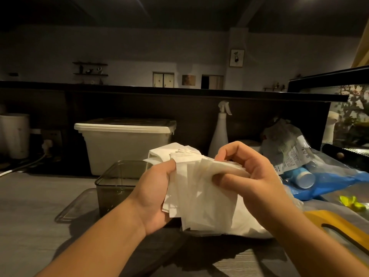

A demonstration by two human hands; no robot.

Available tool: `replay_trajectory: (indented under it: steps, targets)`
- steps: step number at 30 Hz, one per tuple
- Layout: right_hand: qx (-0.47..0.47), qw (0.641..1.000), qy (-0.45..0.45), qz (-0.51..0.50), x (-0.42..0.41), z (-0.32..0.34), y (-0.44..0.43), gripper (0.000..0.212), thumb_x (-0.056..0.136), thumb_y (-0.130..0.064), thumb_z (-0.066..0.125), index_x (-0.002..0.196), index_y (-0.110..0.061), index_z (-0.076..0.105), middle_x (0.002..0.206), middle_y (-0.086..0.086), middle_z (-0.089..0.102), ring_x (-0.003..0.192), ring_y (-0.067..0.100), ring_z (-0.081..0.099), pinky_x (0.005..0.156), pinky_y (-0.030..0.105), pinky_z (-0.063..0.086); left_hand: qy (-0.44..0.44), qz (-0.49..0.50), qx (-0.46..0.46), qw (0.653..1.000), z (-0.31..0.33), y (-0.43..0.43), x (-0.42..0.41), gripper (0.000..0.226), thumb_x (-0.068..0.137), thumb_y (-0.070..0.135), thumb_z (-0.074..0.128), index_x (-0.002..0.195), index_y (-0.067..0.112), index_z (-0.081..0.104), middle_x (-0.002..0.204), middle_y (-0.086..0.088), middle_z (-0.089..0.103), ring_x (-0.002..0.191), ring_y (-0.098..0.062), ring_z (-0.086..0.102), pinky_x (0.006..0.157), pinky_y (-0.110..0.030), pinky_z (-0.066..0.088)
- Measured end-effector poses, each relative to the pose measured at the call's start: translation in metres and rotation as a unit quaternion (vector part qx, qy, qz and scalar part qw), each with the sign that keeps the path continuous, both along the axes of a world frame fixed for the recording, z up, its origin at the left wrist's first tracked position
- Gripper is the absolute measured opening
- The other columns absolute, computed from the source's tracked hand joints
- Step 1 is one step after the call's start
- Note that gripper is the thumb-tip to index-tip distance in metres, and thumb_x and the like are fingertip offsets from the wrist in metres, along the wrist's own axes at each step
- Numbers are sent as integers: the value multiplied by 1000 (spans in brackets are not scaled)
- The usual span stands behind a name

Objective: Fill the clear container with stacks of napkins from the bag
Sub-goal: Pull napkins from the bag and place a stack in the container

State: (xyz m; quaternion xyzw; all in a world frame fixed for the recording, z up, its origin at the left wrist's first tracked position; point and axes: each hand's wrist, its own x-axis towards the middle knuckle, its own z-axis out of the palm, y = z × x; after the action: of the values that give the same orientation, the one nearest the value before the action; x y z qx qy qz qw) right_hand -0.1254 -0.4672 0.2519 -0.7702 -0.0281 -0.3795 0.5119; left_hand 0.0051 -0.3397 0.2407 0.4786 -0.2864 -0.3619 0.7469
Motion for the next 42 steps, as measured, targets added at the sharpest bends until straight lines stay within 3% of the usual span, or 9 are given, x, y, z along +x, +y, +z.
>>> replay_trajectory:
  steps: [8, 11, 17, 23, 26, 29, 32, 37, 42]
  targets:
    - [-74, 997, 27, -23, -3, 1, 5, 25, 80, -12, 80, 89, -32, 67, 95, -8, 69, 95, 16, 67, 75, 30, 60, -7, -21, 7, 1000, -1, -2, -2, 40, 102, 35, 36, 118, 24, 72, 114, -12, 73, 107, -33, 69, 99, -54, 50]
    - [-112, 992, 23, -61, 0, -3, 6, 30, 81, -6, 79, 93, -31, 66, 96, -11, 68, 95, 13, 65, 75, 23, 56, -13, -26, 9, 1000, -1, -2, -3, 43, 101, 35, 36, 106, 25, 78, 113, -11, 74, 108, -35, 68, 100, -55, 49]
    - [-129, 984, 5, -120, 3, -8, 8, 30, 83, -14, 78, 92, -38, 63, 100, -21, 64, 100, 2, 59, 73, 19, 57, -14, -18, 17, 1000, -2, -2, -3, 40, 100, 35, 40, 110, 25, 76, 117, -14, 72, 110, -38, 67, 102, -59, 46]
    - [-116, 986, -21, -122, 4, -7, 8, 32, 81, -6, 78, 89, -33, 64, 95, -19, 66, 98, 3, 62, 77, 19, 58, -12, -26, 13, 1000, 1, -1, -8, 44, 100, 36, 38, 87, 33, 80, 109, -13, 74, 104, -36, 69, 96, -56, 51]
    - [-110, 986, -40, -117, 4, -6, 8, 29, 81, -3, 79, 89, -28, 66, 91, -15, 68, 94, 8, 64, 74, 20, 58, -22, -36, 11, 999, 3, 0, -10, 45, 99, 34, 39, 82, 33, 81, 100, -11, 76, 90, -31, 73, 89, -52, 55]
    - [-94, 988, -53, -111, 2, -5, 7, 27, 80, -2, 78, 90, -24, 67, 89, -14, 68, 91, 8, 65, 70, 17, 56, -26, -47, -2, 999, 3, 2, -10, 32, 86, 39, 49, 90, 31, 80, 104, -13, 75, 96, -35, 71, 88, -55, 55]
    - [-69, 991, -56, -102, 2, -4, 6, 24, 80, -4, 78, 89, -24, 67, 88, -14, 68, 90, 8, 65, 69, 17, 56, -31, -63, -4, 998, 0, 3, -5, 44, 71, 38, 53, 109, 28, 73, 106, -13, 74, 101, -40, 67, 86, -54, 56]
    - [-2, 993, -73, -97, 3, -2, 4, 20, 81, -7, 77, 89, -23, 67, 87, -10, 70, 88, 12, 68, 68, 23, 59, -49, -106, -19, 993, 0, 4, -3, 51, 53, 24, 62, 103, 25, 75, 100, -13, 71, 96, -37, 63, 84, -52, 51]
    - [25, 990, -81, -116, 4, -2, 2, 19, 82, -11, 76, 92, -24, 67, 86, -14, 70, 88, 7, 68, 65, 18, 57, -80, -103, 16, 991, -2, 3, -5, 39, 65, 28, 66, 102, 27, 76, 104, -13, 72, 99, -35, 66, 81, -51, 55]
